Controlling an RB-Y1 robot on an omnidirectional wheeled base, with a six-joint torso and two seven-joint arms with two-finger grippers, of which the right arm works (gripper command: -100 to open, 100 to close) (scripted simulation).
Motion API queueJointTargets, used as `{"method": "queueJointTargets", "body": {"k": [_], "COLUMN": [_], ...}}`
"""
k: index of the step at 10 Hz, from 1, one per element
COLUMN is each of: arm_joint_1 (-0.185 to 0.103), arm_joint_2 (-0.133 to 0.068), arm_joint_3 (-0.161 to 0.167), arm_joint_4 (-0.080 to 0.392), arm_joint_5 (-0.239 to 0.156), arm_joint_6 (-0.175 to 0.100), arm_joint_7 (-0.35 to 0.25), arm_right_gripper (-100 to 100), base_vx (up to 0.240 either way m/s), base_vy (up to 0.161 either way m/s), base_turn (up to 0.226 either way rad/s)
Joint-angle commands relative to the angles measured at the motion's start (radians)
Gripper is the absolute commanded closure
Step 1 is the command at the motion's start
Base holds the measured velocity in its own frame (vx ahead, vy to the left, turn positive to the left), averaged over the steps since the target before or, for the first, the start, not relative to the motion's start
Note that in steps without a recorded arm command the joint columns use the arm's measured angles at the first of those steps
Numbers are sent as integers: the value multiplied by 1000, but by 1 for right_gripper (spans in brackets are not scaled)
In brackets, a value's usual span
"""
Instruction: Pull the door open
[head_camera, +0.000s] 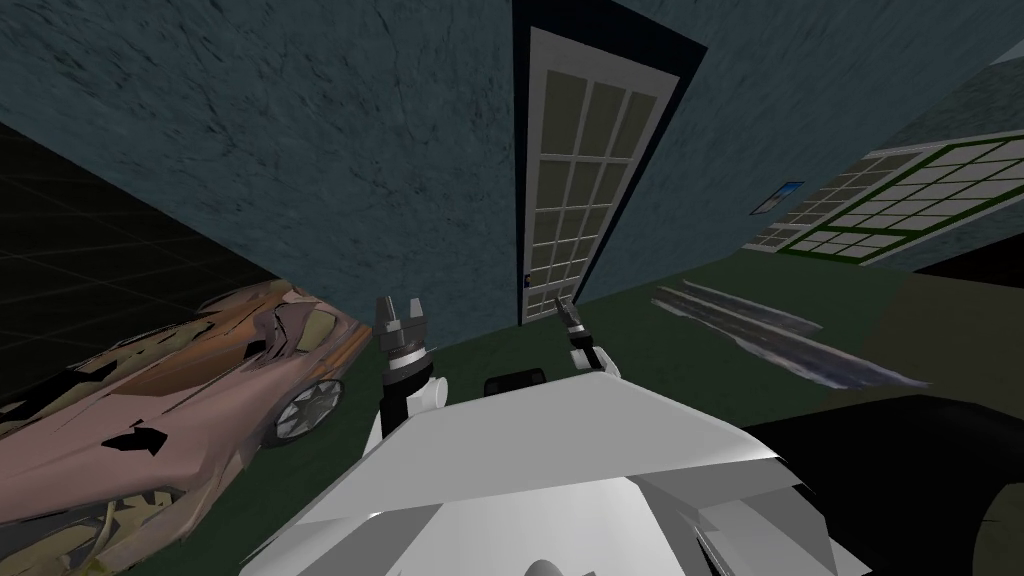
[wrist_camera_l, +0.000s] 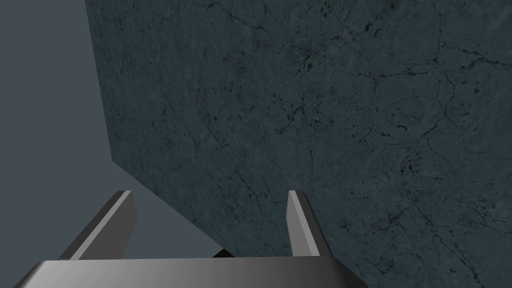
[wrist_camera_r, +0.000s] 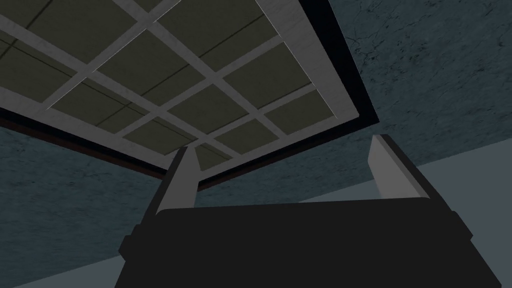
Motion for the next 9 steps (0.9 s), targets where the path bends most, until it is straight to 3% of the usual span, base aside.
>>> {"method": "queueJointTargets", "body": {"k": [1, 9], "arm_joint_1": [-14, -68], "arm_joint_2": [-5, -21], "arm_joint_3": [-4, -22], "arm_joint_4": [41, 224], "arm_joint_5": [13, 65], "arm_joint_6": [-7, -52], "arm_joint_7": [30, 146], "arm_right_gripper": [-100, -100], "base_vx": [112, 85], "base_vy": [-12, 3], "base_turn": [7, 7]}}
